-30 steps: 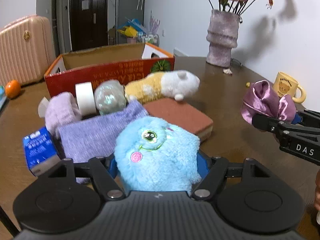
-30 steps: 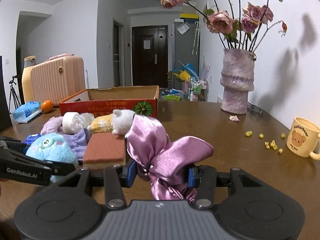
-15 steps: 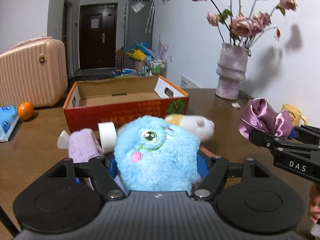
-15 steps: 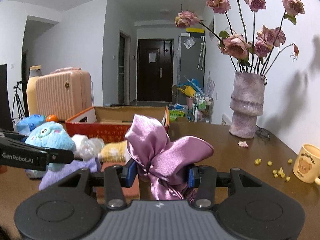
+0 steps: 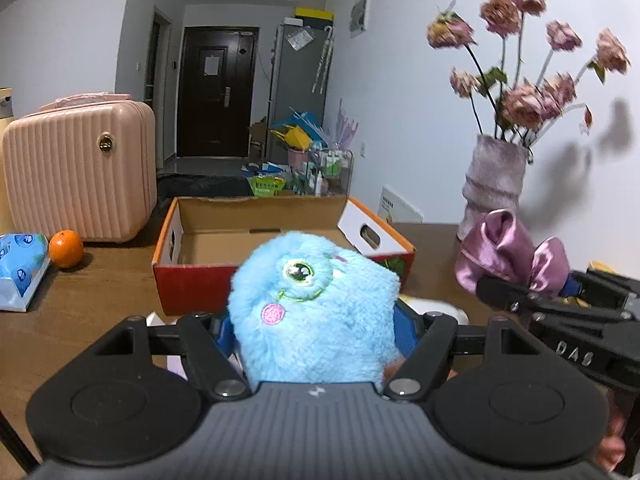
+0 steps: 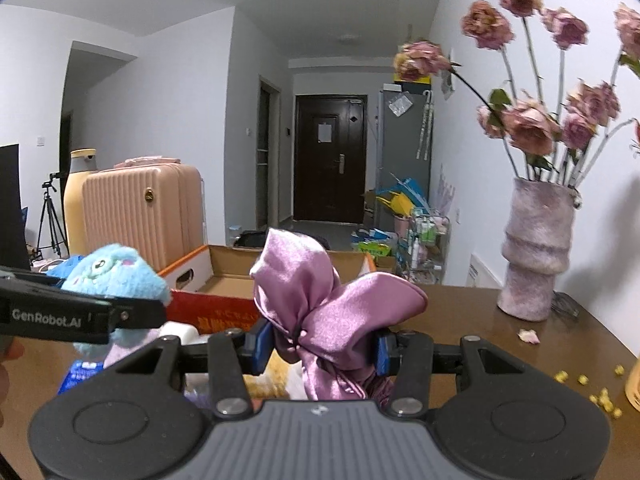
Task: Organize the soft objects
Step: 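Carry the scrunchie and blue plush in both tools over the cardboard box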
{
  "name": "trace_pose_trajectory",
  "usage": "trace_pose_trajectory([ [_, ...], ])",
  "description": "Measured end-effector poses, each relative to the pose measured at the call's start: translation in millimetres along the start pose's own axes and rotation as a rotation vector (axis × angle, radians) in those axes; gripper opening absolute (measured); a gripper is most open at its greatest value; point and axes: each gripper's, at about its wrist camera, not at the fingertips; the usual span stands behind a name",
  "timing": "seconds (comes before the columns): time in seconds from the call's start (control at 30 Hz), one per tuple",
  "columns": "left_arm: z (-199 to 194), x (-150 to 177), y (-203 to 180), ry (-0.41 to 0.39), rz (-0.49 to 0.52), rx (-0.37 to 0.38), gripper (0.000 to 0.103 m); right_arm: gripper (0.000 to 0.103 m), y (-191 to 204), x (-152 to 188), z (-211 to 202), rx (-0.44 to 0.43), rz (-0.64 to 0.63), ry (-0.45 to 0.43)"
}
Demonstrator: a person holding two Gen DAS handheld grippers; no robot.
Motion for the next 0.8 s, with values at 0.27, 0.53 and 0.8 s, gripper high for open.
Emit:
trace_pose_trajectory([
  [0.27,13.4,-20.5,18.1,-0.048,-0.036,-0.017,0.073,0.047,12.0,-19.2,34.2,-0.025,0.016,-0.017],
  [0.53,35.0,-41.5,30.7,-0.088,-0.058,-0.044,0.073,0.047,17.5,-30.0,68.4,-0.033,0.026,-0.012],
  [0.8,59.3,-55.6,43.7,-0.102,-0.082,-0.076,0.073,0.047,24.9,-37.5,102.1,-0.032,0.023,0.019],
])
Point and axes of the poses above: each gripper's, at about its wrist camera, not at the fingertips, and z roughly the way its jaws point, y to its left, x to its underside, and after that the axes turned 10 degrees about x, right-handed
